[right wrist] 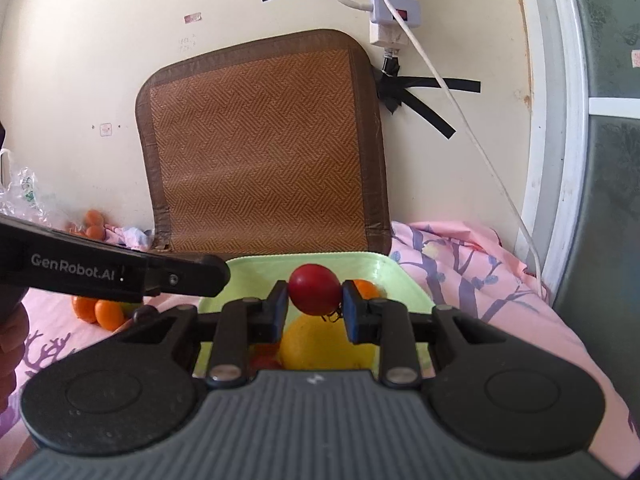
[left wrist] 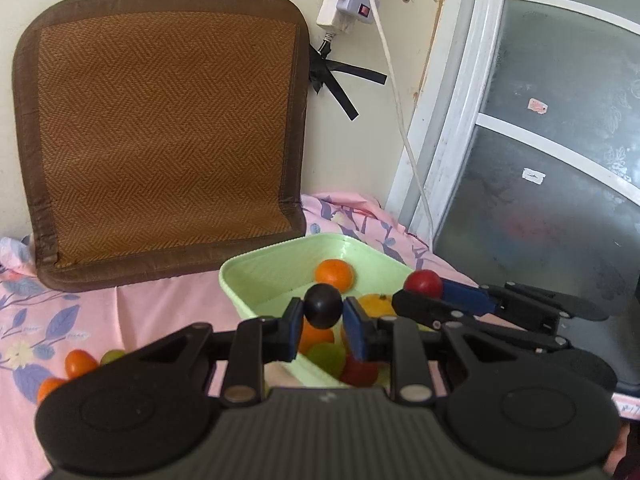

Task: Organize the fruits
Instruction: 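Carry both held tomatoes into the basket and open both tools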

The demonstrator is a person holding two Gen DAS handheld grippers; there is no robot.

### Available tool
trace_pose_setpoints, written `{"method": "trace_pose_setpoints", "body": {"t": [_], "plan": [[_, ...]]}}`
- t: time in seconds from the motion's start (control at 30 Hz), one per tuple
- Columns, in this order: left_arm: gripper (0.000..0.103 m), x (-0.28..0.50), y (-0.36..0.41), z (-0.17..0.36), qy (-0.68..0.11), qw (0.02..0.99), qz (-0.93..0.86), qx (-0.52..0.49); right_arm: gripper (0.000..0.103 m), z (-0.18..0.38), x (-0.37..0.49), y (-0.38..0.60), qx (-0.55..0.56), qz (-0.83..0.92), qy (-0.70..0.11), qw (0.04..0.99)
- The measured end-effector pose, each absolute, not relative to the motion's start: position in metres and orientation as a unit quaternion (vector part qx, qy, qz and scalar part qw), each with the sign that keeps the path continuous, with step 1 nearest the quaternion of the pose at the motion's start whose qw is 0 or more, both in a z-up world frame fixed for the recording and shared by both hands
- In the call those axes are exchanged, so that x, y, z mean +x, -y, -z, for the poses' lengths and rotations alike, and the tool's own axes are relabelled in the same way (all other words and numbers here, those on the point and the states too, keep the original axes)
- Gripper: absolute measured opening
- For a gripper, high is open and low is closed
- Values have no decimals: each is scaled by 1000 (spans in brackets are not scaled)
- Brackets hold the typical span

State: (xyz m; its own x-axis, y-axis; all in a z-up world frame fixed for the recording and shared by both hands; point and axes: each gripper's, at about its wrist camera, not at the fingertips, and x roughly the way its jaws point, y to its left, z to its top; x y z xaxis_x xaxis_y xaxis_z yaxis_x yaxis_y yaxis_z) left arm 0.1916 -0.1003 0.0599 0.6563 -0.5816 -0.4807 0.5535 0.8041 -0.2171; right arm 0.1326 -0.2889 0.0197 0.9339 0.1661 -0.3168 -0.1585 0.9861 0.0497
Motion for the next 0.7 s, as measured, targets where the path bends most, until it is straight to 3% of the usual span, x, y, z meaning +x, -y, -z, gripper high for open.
{"method": "trace_pose_setpoints", "body": {"t": [0.07, 0.1, 0.17, 0.33, 0.53, 0.7], "plan": [[28, 207, 110, -56, -281, 910, 305, -20, 35, -14, 145, 289, 10, -81, -167, 983], [31, 213, 115, -52, -286, 910, 299, -17, 44, -11, 149, 290, 15, -73, -167, 983], [31, 224, 117, -48, -295, 910, 292, -21, 47, -5, 150, 294, 33, -71, -162, 984], [31, 214, 91, -53, -279, 918, 276, -49, 47, -2, 142, 302, 46, -67, -145, 986], [34, 179, 6, -63, -255, 943, 183, -109, 47, -7, 129, 312, 81, -58, -118, 988], [34, 150, -48, -37, -289, 942, 108, -133, 47, -7, 110, 306, 96, -56, -120, 987]]}}
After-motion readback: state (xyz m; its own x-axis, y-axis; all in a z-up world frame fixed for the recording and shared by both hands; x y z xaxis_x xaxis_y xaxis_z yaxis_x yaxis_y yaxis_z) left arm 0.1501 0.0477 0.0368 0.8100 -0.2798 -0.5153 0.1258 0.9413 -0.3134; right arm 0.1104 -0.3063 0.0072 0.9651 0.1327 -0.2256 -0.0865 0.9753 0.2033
